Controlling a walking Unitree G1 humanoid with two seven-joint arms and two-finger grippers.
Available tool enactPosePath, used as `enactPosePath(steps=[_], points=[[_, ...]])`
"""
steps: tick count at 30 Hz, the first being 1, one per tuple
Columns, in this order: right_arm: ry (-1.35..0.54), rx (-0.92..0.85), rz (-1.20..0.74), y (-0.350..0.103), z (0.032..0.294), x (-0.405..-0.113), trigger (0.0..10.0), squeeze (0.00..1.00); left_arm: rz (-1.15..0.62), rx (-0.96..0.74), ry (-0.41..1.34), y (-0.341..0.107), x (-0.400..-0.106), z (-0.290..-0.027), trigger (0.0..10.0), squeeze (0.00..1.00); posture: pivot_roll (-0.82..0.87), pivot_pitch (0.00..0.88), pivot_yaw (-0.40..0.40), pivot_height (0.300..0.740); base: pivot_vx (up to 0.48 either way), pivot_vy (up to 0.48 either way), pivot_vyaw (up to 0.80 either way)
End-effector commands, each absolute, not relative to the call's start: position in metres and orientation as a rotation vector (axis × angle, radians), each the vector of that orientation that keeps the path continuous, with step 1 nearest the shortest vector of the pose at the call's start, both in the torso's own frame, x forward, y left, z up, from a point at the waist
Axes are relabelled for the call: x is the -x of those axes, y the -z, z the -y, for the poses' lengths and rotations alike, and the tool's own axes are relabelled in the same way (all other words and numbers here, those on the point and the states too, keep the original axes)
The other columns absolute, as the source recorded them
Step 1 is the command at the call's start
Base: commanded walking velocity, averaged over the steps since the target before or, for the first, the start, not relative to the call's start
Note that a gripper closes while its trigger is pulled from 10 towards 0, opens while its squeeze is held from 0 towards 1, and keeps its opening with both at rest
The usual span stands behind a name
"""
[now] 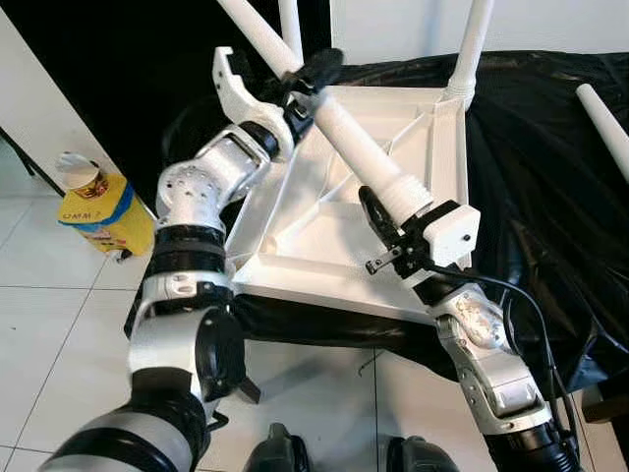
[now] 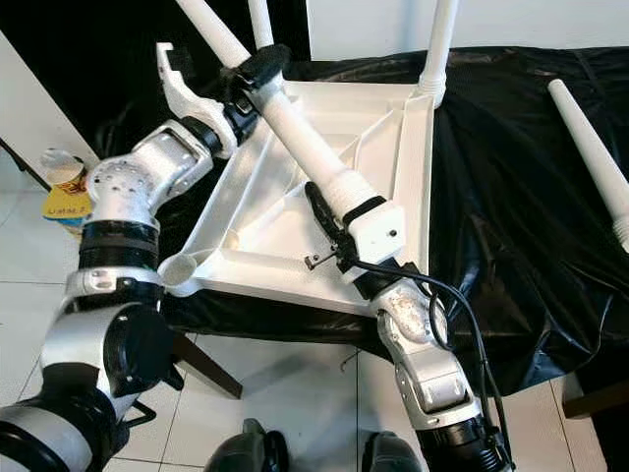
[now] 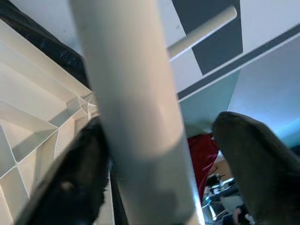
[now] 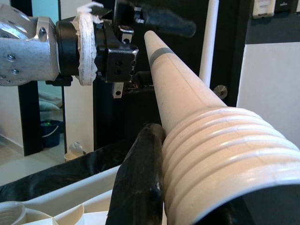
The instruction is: Building children table
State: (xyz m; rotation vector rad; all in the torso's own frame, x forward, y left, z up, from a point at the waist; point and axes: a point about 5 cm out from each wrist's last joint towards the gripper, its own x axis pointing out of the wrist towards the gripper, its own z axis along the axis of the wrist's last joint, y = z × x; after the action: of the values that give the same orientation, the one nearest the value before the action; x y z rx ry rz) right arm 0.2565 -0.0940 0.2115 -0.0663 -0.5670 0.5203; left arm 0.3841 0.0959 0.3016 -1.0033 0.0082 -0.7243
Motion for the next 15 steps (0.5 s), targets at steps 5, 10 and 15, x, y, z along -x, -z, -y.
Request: enactPosePath(steps=[5,10,15], points=[[-0.555,0.084,0.542,-0.2066,0.0907,-0.2542,10.0,0.00,0.173,1.009,0.983,-0.3201,-0.3754,-0.0953,0.0,0.00,0.00,0.071,0.087,0.740,0.000,0.000,0.00],[-0.561,0.079,0.540,-0.2068,0.0904,-0.2541,10.0,0.00,0.174,1.021,0.974,-0.3198,-0.3775,-0.0973,0.0,0.00,0.00,0.073,0.085,0.740,0.000,0.000,0.00],[-0.562,0.068,0.534,-0.2062,0.0906,-0.2538,10.0,0.76,0.172,1.041,0.951,-0.3200,-0.3803,-0.1003,0.0,0.00,0.00,0.075,0.081,0.740,0.000,0.000,0.00]])
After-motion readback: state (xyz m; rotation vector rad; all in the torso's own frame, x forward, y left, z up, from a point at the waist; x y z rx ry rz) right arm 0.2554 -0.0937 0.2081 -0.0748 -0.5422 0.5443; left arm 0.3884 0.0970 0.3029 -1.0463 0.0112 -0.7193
